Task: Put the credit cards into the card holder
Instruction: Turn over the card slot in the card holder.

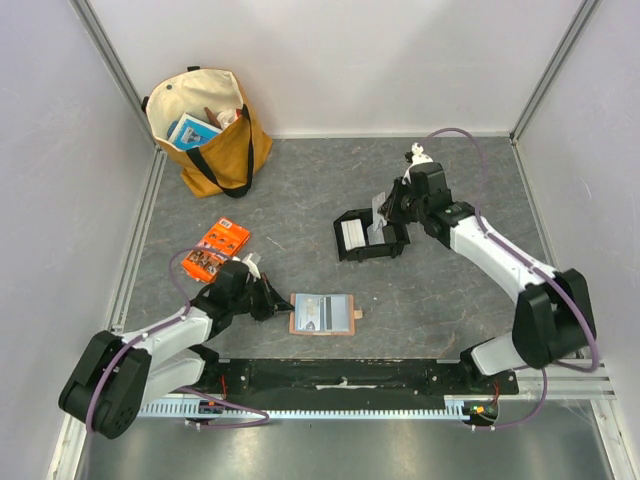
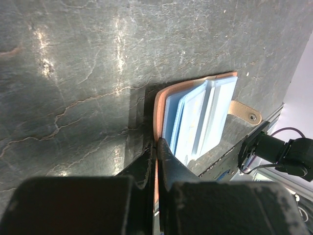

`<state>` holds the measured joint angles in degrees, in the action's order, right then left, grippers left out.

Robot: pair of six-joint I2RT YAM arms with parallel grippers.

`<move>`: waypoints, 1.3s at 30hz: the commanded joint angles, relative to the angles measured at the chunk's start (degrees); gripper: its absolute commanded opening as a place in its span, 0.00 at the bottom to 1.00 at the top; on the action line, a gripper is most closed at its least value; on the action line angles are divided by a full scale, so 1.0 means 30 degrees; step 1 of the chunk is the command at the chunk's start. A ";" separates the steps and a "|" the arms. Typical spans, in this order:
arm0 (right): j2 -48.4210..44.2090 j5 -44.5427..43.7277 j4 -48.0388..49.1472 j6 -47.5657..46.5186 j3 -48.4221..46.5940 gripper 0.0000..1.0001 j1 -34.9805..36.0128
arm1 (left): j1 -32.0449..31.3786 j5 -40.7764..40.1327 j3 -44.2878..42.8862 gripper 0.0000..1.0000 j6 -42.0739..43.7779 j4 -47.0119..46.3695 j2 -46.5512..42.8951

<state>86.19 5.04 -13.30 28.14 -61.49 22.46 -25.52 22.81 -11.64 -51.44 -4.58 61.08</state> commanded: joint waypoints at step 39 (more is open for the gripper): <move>0.2439 -1.6006 0.3613 0.9839 0.1164 0.00 1.7885 | -0.0401 0.0366 0.0979 0.02 -0.2043 -0.0202 -0.4129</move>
<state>92.27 -42.04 -5.02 58.28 -55.09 75.81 -26.30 22.98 -8.45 -56.01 -4.34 48.80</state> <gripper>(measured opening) 0.009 0.025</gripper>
